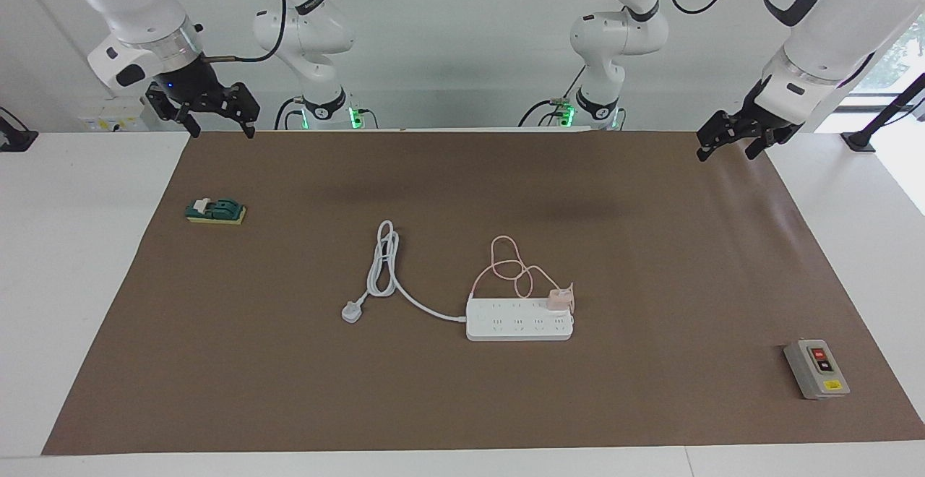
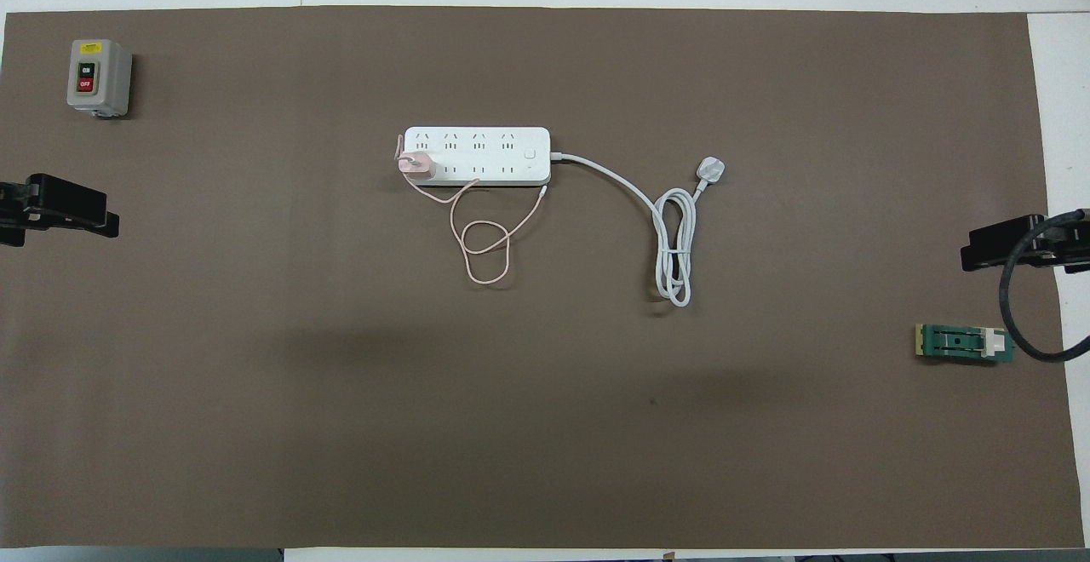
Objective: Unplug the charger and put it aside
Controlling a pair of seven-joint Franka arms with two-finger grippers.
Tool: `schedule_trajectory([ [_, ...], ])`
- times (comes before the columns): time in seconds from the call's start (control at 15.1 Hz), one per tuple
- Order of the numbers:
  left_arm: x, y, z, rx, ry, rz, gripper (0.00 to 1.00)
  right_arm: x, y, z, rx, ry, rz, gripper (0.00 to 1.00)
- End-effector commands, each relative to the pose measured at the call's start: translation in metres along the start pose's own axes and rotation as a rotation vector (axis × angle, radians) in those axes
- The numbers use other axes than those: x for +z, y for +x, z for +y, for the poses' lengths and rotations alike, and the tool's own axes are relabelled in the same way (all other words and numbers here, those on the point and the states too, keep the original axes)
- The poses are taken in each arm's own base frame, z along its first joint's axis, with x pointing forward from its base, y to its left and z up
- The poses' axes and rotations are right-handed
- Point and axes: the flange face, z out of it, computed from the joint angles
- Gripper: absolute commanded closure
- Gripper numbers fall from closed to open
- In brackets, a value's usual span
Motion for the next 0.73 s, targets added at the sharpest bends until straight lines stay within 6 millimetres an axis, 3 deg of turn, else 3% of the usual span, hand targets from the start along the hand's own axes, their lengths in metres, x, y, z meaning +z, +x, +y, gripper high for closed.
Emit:
schedule_trajectory([
  [0.0, -0.002, -0.001, 0.001, 0.013, 0.001, 0.014, 0.00, 0.000, -0.005, 0.006, 0.021, -0.010, 0.000, 0.00],
  [0.27, -0.003, -0.001, -0.001, 0.008, 0.001, 0.016, 0.00, -0.006, 0.008, 0.006, 0.060, -0.005, 0.098, 0.00],
  [0.53, 0.001, -0.008, -0.005, -0.015, -0.002, -0.004, 0.00, -0.011, 0.015, -0.004, 0.254, 0.012, 0.163, 0.00],
  [0.66, 0.007, -0.004, 0.002, -0.120, -0.001, 0.029, 0.00, -0.006, 0.015, -0.007, 0.344, 0.020, 0.167, 0.00],
])
